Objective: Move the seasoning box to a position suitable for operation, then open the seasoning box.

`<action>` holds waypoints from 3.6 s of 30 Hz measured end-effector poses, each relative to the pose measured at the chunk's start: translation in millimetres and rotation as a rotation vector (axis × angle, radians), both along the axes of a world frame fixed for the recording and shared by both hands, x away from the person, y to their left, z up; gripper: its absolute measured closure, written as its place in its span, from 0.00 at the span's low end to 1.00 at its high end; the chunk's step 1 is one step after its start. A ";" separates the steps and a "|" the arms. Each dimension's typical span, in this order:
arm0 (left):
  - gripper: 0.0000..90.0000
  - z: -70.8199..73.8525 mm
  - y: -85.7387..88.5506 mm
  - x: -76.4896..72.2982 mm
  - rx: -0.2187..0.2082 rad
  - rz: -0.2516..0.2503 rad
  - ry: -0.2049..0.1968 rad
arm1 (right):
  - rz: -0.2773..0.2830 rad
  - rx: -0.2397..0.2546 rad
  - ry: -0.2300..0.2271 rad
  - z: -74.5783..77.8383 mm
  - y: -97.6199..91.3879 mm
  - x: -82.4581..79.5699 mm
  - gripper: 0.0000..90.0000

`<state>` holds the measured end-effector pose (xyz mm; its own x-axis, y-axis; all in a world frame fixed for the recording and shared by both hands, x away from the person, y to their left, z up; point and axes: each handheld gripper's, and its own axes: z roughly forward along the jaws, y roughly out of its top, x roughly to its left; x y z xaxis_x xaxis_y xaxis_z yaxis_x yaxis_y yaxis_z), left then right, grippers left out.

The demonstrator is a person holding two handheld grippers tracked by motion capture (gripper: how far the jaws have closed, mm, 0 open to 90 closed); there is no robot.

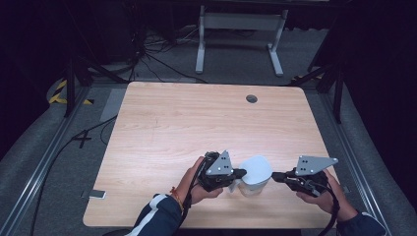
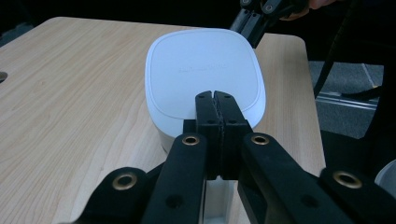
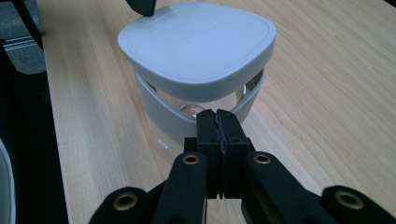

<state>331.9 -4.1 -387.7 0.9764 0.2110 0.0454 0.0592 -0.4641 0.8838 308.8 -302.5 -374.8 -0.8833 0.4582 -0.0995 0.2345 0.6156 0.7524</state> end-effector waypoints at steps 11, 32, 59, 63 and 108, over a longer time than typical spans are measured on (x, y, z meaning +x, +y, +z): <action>1.00 -0.6 1.6 -0.2 0.007 0.000 0.005 | 0.013 0.023 -0.016 7.2 5.1 0.9 1.00; 0.96 -4.1 42.8 1.7 0.076 0.104 -0.019 | 0.041 0.089 -0.072 28.6 20.1 -3.5 0.99; 0.90 -55.5 174.7 9.3 0.225 0.437 0.063 | 0.100 0.089 -0.090 32.6 50.2 -4.3 1.00; 0.89 -63.6 187.0 11.1 0.236 0.468 0.092 | 0.111 0.082 -0.091 31.7 53.8 -5.1 1.00; 0.44 -92.1 205.0 21.9 0.205 0.443 0.158 | -0.070 0.027 -0.158 29.3 16.1 14.6 0.59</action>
<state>353.8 201.0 -479.8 0.7937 0.6082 -0.0111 0.4146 -0.5276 0.7415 323.4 -286.4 -345.5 -0.8233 0.5228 -0.2211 0.1539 0.5806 0.7995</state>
